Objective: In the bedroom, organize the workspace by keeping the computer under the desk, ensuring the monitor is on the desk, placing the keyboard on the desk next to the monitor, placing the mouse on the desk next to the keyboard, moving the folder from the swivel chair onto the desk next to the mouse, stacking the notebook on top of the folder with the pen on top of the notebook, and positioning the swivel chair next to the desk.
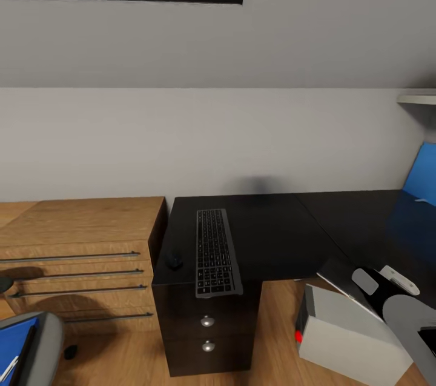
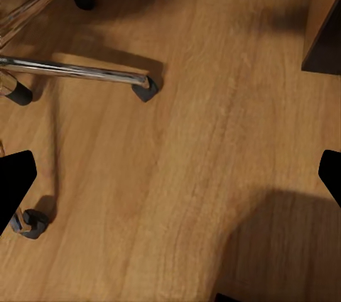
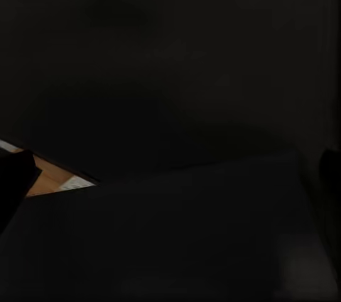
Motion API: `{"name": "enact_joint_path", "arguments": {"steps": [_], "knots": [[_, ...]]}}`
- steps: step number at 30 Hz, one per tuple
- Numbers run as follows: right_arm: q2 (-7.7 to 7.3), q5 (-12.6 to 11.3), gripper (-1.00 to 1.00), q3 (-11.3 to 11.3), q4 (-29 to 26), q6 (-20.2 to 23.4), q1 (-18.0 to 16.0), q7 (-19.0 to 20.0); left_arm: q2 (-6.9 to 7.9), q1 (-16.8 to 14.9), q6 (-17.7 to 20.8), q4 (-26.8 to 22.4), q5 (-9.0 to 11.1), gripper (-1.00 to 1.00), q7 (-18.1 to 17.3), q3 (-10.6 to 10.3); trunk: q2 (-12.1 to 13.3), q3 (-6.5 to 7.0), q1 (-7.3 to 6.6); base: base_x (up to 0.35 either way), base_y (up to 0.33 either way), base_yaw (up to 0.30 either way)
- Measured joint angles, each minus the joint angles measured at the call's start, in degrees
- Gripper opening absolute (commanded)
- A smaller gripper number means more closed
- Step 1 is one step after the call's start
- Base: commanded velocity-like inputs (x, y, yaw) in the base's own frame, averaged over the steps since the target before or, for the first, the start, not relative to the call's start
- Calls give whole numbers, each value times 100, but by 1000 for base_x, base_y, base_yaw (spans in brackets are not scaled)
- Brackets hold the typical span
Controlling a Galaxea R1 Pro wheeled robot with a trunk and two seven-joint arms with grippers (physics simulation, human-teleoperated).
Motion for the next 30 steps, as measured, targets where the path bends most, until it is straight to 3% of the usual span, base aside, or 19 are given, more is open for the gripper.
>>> {"name": "enact_joint_path", "arguments": {"steps": [10, 27, 30], "knots": [[0, 0, 100, 0, 0, 0, 0, 0, 0, 0, 0, 0, -3, 100, -3, 0, 401, 180, -220, 0, 0, 0], [0, 0, 100, 0, -31, -14, 0, 22, -12, 0, 8, 3, -2, 100, -5, 0, 403, 180, -220, 0, 0, 0], [23, 3, 100, -5, -256, -35, 0, 11, -16, 0, 8, 8, -1, 100, -4, 0, 403, 180, -221, 0, 0, 0]]}}
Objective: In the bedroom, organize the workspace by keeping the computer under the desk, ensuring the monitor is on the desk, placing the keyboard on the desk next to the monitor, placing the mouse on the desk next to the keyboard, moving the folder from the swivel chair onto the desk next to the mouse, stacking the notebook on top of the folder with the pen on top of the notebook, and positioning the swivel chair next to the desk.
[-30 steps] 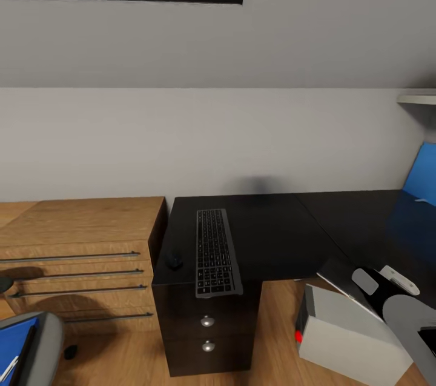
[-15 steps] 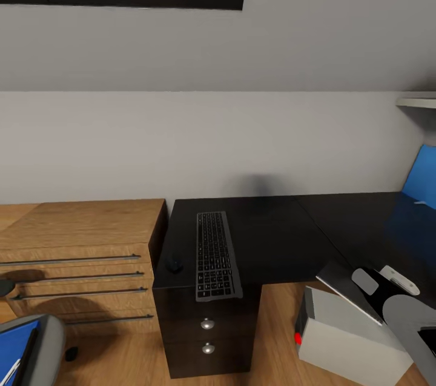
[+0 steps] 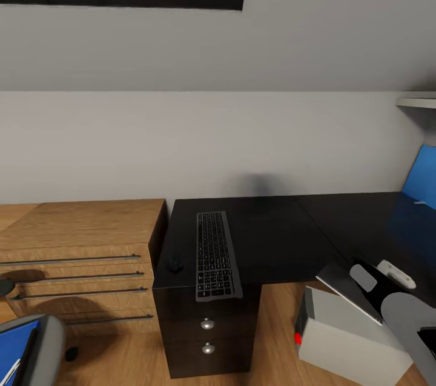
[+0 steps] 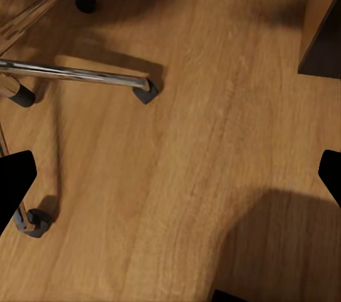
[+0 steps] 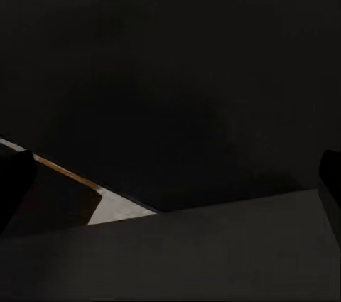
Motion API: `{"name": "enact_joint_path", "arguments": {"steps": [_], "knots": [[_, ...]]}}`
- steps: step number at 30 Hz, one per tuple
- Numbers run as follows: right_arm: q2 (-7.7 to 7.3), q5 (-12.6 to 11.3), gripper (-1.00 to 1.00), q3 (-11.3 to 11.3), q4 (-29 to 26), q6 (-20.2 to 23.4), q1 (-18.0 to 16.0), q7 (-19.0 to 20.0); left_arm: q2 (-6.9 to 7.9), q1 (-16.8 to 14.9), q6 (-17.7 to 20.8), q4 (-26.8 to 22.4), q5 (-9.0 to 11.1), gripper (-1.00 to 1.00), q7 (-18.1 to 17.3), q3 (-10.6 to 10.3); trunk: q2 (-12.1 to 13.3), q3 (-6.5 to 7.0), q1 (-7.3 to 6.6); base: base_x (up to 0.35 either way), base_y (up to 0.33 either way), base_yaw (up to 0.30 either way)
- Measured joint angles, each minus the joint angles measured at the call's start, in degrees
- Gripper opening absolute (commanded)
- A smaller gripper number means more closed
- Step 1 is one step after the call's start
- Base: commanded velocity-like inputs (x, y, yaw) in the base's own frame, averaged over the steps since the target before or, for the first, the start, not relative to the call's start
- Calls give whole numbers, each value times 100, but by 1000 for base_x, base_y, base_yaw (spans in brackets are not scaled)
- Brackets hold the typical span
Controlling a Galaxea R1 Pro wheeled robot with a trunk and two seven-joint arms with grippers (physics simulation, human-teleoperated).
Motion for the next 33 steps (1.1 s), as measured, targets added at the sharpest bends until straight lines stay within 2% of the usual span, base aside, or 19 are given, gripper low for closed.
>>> {"name": "enact_joint_path", "arguments": {"steps": [6, 14, 17, 19, 23, 24, 25, 28, 29, 31, 32, 33], "knots": [[174, 137, 100, -2, -400, -5, 8, -23, -1, 0, 6, 0, 0, 100, 2, -3, 0, 0, 0, 0, 0, 0], [241, 447, 100, -8, -644, 5, 9, -79, 6, 0, 9, 1, 7, 100, 5, -8, 0, 0, 0, 0, 0, 0], [254, 480, 100, -5, -735, 13, 12, -162, 6, 0, 11, 1, 7, 100, 5, -8, 0, 0, 0, 0, 0, 0], [360, 507, 100, 0, -1096, 53, 65, -454, 7, 0, 23, 2, 7, 100, 5, -15, 0, 0, 0, 0, 0, 0], [459, 552, 100, 0, -1604, 203, 264, -771, 7, 0, 31, 1, 7, 100, 5, -16, 0, 0, 0, 0, 0, 0], [525, 650, 100, 14, -2652, 583, 769, -1224, 7, 0, 34, 1, 7, 100, 5, -17, 0, -1, 0, 0, 0, 0], [548, 680, 100, 25, -3278, 786, 1078, -1427, 8, 0, 35, 1, 8, 100, 5, -17, 0, 0, 0, 0, 0, 0], [597, 712, 100, 40, -4201, 1110, 1562, -1684, 8, 0, 38, 1, 8, 100, 5, -17, 0, 0, 0, 0, 0, 0], [646, 723, 100, 68, -4769, 1307, 1858, -1800, 8, 0, 41, 1, 8, 100, 5, -17, 0, -1, 0, 0, 0, 0], [713, 732, 100, 127, -5301, 1488, 2134, -1878, 8, 0, 42, 1, 8, 100, 5, -17, 0, 0, 0, 0, 0, 0], [874, 744, 100, 443, -6181, 1764, 2619, -1983, 7, 0, 37, 1, 7, 100, 13, -16, -1, -1, 0, 0, 0, 0], [915, 750, 100, 603, -6345, 1803, 2720, -2000, 7, 0, 37, 1, 8, 100, 16, -16, 0, 0, 0, 0, 0, 0]]}}
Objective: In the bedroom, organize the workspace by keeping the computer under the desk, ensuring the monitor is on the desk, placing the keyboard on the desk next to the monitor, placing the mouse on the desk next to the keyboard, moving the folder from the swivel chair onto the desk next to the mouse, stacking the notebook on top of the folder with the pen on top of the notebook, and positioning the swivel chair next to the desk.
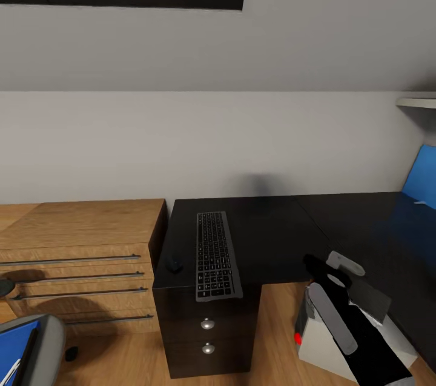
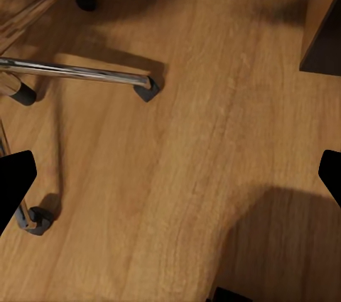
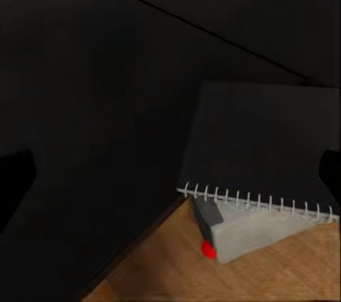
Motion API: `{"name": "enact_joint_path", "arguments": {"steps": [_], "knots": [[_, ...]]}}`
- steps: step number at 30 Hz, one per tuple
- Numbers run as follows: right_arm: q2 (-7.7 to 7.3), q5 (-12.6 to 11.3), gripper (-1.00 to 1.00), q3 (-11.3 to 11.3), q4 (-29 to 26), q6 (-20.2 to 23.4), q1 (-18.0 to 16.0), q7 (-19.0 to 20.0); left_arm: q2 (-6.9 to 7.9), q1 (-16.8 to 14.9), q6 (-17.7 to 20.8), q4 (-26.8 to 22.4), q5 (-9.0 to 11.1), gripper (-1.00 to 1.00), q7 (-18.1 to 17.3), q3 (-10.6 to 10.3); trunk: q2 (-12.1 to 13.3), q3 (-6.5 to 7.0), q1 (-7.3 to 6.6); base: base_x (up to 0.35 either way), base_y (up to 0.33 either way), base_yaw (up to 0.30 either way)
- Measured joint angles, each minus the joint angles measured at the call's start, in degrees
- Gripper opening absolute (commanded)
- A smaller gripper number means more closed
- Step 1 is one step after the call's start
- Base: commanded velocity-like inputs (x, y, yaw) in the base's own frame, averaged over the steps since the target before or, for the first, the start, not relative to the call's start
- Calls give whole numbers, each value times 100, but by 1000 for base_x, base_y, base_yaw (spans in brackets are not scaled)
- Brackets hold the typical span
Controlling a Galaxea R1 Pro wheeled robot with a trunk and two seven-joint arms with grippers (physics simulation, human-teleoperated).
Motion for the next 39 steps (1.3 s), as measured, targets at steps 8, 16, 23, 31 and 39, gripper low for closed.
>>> {"name": "enact_joint_path", "arguments": {"steps": [8, 16, 23, 31, 39], "knots": [[260, 12, 100, 495, -241, 36, 130, -19, 14, 0, -7, 0, 8, 100, -2, 4, 0, 0, 0, 0, 0, 0], [284, 3, 100, 634, -224, -58, 132, -363, 17, -1, -34, 0, 9, 100, -7, 13, 1, 0, 2, -98, 83, -50], [287, -2, 100, 641, -218, -107, 132, -419, 17, 0, -38, 0, 9, 100, -5, 16, 1, 0, 2, -245, 217, -158], [288, -7, 100, 651, -216, -118, 132, -425, 18, 0, -42, -1, 13, 100, -2, 29, 1, 0, 2, -238, 205, -25], [288, -74, 100, 636, -51, -138, 131, -314, 18, 0, -49, -7, 30, 100, 23, 59, 0, 0, 0, -54, 32, -1]]}}
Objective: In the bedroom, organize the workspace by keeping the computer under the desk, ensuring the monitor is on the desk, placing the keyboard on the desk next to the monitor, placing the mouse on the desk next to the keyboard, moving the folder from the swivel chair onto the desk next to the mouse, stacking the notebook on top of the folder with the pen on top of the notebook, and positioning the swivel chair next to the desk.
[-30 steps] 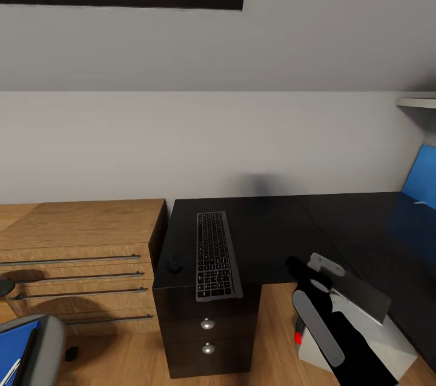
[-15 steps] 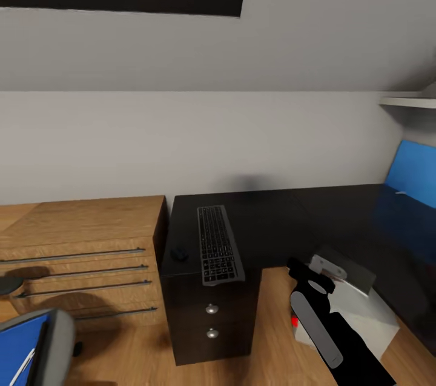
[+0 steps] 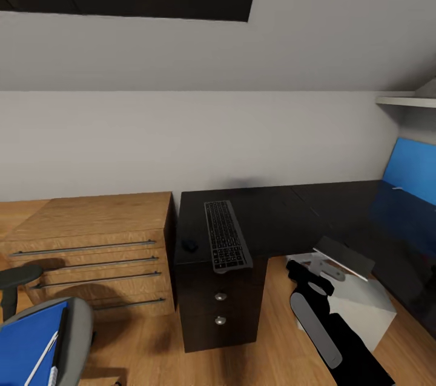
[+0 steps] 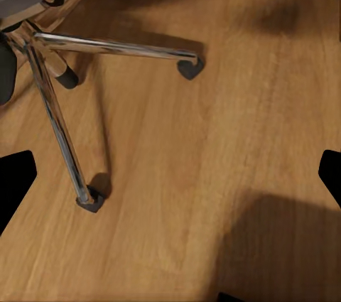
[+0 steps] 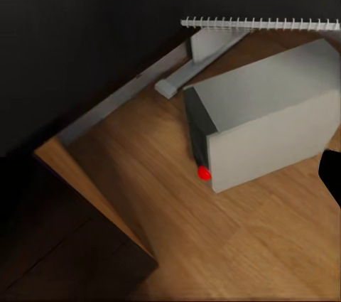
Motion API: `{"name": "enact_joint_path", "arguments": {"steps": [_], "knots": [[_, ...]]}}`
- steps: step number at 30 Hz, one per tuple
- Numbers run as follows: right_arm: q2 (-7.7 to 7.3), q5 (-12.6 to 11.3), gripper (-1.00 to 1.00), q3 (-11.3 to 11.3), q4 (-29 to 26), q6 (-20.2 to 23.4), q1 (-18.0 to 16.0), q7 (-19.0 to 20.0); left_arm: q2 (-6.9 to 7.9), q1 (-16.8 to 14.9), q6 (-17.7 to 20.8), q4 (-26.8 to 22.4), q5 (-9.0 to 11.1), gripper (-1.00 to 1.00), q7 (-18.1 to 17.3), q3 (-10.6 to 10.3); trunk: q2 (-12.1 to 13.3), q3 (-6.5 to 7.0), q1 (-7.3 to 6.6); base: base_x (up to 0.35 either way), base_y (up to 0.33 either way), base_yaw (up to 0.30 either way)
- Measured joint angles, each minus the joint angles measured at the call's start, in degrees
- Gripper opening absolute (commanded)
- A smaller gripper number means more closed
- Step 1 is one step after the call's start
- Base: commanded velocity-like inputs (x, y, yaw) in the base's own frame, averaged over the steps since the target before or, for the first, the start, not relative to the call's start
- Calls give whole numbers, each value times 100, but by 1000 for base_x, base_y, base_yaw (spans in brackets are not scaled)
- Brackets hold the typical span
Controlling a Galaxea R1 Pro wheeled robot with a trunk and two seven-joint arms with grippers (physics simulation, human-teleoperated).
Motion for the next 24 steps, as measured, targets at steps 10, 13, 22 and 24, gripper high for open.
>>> {"name": "enact_joint_path", "arguments": {"steps": [10, 13, 22, 24], "knots": [[-5, -299, 100, -386, 393, -378, -1, 627, -12, 0, -8, -31, 4, 100, 25, 2, 0, 0, 0, -2, 1, 0], [-7, -452, 100, -732, 416, -725, -1, 713, -15, 0, -9, -35, 5, 100, 27, 1, -119, -53, 65, 0, 0, 0], [-2, -1065, 100, -1578, 460, -1341, -2, 770, -17, 0, 0, -37, 12, 100, 28, -6, -480, -215, 263, 0, 0, 0], [-6, -1234, 100, -1732, 464, -1402, -2, 772, -17, 0, 2, -37, 13, 100, 29, -6, -561, -251, 307, 0, 0, 0]]}}
